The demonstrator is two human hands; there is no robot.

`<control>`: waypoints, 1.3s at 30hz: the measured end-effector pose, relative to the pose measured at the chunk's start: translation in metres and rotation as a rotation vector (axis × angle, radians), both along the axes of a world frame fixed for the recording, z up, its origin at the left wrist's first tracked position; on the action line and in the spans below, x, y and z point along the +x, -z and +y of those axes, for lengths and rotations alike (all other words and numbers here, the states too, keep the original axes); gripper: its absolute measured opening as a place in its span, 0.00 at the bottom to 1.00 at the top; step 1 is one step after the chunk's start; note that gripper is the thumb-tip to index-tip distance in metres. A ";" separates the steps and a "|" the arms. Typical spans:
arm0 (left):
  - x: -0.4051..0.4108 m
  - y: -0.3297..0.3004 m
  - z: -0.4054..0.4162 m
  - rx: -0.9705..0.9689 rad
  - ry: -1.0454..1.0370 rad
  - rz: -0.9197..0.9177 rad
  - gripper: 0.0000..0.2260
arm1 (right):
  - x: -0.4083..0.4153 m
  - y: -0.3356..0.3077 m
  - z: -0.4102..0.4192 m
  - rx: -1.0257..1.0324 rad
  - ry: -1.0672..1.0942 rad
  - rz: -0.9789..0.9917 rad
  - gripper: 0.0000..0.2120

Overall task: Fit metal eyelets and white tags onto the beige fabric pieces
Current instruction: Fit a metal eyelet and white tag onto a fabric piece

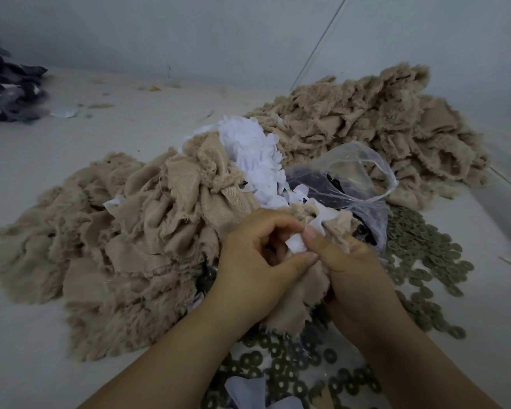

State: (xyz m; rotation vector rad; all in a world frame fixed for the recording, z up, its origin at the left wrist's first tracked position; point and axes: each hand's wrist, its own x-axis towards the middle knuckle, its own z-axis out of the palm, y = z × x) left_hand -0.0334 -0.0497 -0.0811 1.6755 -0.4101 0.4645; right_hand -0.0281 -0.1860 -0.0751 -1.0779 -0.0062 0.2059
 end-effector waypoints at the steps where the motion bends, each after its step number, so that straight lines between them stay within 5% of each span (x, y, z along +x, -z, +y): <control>1: 0.001 0.001 0.000 0.035 -0.030 -0.039 0.09 | 0.000 0.000 0.000 0.023 -0.012 0.006 0.11; 8: 0.004 0.004 0.000 0.129 -0.044 -0.166 0.02 | -0.001 0.000 0.000 0.071 -0.032 0.019 0.14; 17: 0.004 0.001 0.006 -0.155 0.089 0.098 0.03 | 0.001 -0.006 -0.006 -0.042 0.044 0.008 0.13; 21: 0.004 0.001 0.002 -0.293 0.096 0.249 0.12 | -0.001 -0.003 -0.003 -0.100 0.050 -0.028 0.15; 24: 0.007 0.004 0.002 -0.319 0.077 0.318 0.05 | 0.001 0.000 -0.002 -0.074 0.046 -0.007 0.17; 31: 0.006 0.001 0.008 -0.358 0.045 0.234 0.05 | 0.005 -0.002 -0.009 -0.149 -0.165 -0.086 0.12; 39: 0.004 -0.002 0.007 -0.363 0.084 0.193 0.05 | 0.005 0.002 0.002 0.105 -0.121 -0.036 0.13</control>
